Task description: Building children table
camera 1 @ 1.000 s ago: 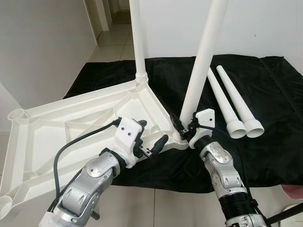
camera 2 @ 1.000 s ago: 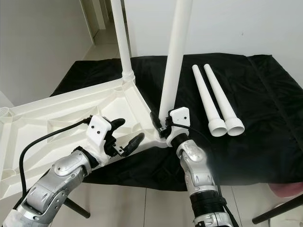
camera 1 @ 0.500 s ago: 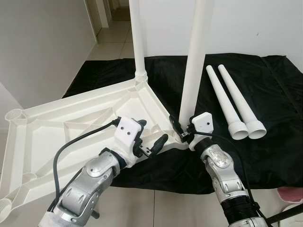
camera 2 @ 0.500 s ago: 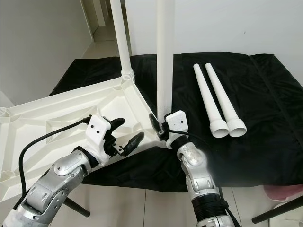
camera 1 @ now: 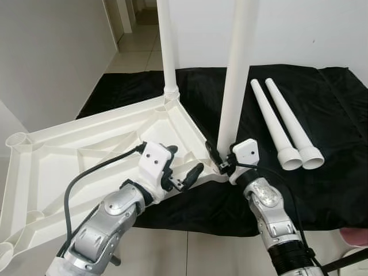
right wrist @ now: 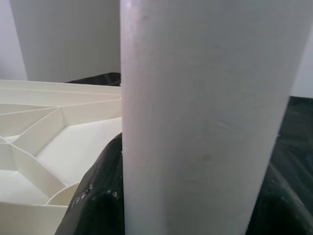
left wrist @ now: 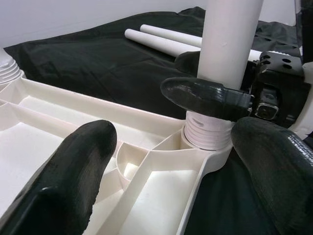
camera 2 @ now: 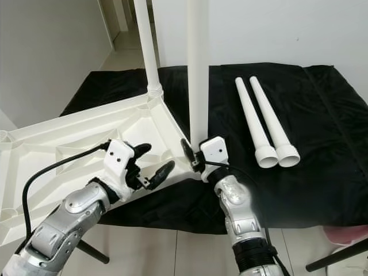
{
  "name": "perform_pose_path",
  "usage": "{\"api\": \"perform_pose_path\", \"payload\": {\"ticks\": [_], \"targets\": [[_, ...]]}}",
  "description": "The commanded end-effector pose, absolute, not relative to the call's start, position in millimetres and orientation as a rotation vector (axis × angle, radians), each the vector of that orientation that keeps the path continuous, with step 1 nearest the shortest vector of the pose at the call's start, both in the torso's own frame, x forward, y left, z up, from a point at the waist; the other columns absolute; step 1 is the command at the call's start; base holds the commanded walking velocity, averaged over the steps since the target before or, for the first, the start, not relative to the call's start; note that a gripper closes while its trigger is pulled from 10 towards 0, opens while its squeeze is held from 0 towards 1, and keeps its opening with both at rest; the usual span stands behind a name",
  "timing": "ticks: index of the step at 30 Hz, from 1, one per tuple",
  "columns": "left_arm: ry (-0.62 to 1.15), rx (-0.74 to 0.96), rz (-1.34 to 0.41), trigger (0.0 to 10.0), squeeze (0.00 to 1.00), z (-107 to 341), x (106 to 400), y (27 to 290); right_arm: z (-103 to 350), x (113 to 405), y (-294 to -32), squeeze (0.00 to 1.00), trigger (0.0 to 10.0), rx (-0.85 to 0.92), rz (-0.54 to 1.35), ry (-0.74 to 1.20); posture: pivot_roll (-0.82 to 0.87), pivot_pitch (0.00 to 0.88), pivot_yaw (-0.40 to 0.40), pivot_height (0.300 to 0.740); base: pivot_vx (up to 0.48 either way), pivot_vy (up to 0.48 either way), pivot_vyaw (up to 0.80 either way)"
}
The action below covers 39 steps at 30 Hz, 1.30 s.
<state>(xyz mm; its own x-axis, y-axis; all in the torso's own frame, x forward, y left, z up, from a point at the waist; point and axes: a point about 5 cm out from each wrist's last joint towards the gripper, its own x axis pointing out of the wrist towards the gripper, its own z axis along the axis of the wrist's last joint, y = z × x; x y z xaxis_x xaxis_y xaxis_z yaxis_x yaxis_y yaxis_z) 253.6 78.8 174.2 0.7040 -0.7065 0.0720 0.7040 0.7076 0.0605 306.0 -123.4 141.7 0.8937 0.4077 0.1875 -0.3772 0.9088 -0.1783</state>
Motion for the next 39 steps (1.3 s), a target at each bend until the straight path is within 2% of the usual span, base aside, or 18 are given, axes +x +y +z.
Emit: {"api": "perform_pose_path", "payload": {"ticks": [1, 17, 21, 24, 39], "targets": [[-0.078, 0.038, -0.860, 10.0, 0.00, 173.4, 251.7, 79.3, 105.7, 300.8, -124.4, 0.00, 10.0, -0.099, 0.358, -0.014, -0.01, 0.073, 0.092, 0.740, 0.000, 0.000, 0.00], [-0.078, 0.040, -0.869, 10.0, 0.00, 173.5, 251.3, 78.4, 113.3, 303.2, -118.5, 0.00, 10.0, -0.107, 0.314, -0.036, -0.02, 0.071, 0.094, 0.740, 0.000, 0.000, 0.00], [-0.077, 0.039, -0.868, 10.0, 0.00, 172.8, 250.5, 78.2, 111.7, 300.8, -116.2, 0.00, 10.0, -0.089, 0.223, -0.033, -0.01, 0.066, 0.082, 0.740, 0.000, 0.000, 0.00], [-0.077, 0.036, -0.864, 10.0, 0.00, 172.3, 249.7, 77.9, 108.6, 297.0, -111.7, 0.00, 10.0, -0.058, 0.073, -0.022, -0.01, 0.062, 0.073, 0.740, 0.000, 0.000, 0.00], [-0.076, 0.037, -0.852, 10.0, 0.00, 172.4, 249.8, 79.8, 109.4, 294.7, -111.0, 0.00, 10.0, -0.051, -0.126, -0.017, 0.00, 0.064, 0.079, 0.740, 0.000, 0.000, 0.00]]}}
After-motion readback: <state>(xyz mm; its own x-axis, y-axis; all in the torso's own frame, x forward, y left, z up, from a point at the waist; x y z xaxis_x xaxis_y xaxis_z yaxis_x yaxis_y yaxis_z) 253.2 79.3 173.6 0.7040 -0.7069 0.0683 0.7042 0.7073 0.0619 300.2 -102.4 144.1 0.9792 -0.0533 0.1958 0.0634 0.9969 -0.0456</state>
